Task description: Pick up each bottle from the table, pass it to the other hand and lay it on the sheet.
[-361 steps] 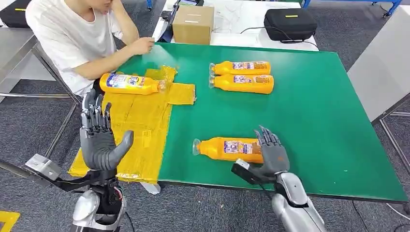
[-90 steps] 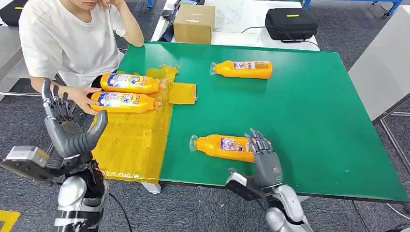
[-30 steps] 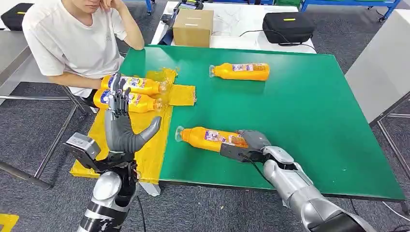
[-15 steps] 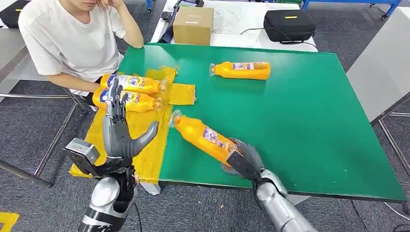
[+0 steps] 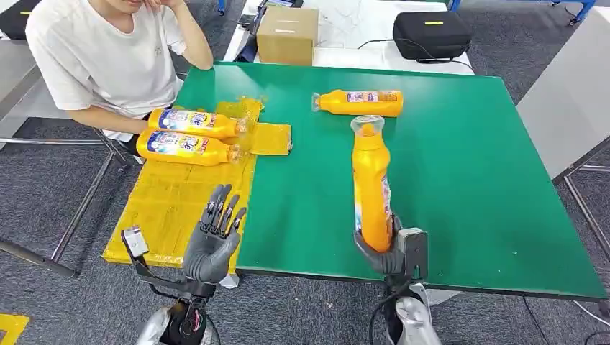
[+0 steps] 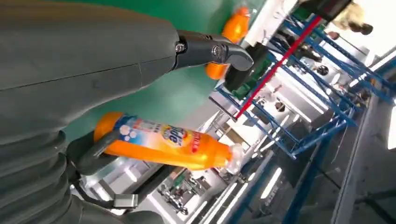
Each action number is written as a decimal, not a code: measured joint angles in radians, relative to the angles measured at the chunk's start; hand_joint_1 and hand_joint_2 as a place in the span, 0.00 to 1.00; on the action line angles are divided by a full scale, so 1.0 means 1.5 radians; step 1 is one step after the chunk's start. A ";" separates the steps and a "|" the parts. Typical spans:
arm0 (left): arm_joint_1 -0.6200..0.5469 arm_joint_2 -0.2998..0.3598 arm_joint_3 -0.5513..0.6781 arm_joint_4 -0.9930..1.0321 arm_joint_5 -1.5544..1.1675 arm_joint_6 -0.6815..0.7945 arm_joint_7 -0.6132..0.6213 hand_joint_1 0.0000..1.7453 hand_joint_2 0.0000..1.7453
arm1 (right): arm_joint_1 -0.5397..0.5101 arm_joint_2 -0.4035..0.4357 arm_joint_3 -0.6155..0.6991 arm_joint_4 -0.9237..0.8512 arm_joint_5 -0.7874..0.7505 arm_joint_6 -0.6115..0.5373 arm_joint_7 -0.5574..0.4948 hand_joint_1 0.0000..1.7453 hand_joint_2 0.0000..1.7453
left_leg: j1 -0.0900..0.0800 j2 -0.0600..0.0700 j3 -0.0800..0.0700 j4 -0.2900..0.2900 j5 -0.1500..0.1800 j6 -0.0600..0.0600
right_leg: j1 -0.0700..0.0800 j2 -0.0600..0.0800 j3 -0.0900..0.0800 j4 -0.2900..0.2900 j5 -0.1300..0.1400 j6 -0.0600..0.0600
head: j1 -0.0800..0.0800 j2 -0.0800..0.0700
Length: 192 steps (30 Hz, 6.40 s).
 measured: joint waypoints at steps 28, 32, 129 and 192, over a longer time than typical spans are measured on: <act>-0.037 0.007 -0.045 0.066 -0.198 -0.027 -0.103 0.00 1.00 | 0.008 -0.002 0.256 -0.030 0.192 0.127 -0.047 1.00 1.00 | 0.000 0.000 0.000 0.000 0.000 0.000 | 0.000 0.000 0.000 0.000 0.000 0.000 | 0.000 0.000; -0.038 0.007 -0.050 0.051 -0.200 -0.050 -0.103 0.00 1.00 | -0.004 -0.008 0.293 -0.030 0.194 0.119 -0.047 1.00 1.00 | 0.000 0.000 0.000 0.000 0.000 0.000 | 0.000 0.000 0.000 0.000 0.000 0.000 | 0.000 0.000; -0.425 0.121 0.040 0.541 -1.130 0.238 0.150 1.00 1.00 | 0.058 0.008 0.234 -0.196 0.150 0.033 -0.082 0.00 0.00 | 0.000 0.001 0.001 0.000 0.002 0.000 | 0.000 0.000 0.001 0.001 0.001 0.000 | 0.000 0.000; -0.158 0.008 0.128 -0.140 -0.296 0.187 -0.173 0.00 1.00 | -0.018 -0.170 0.246 -0.102 0.613 -0.246 0.148 0.00 1.00 | -0.001 0.000 -0.001 0.000 0.001 0.000 | -0.001 -0.001 0.000 0.000 0.000 0.000 | 0.000 0.000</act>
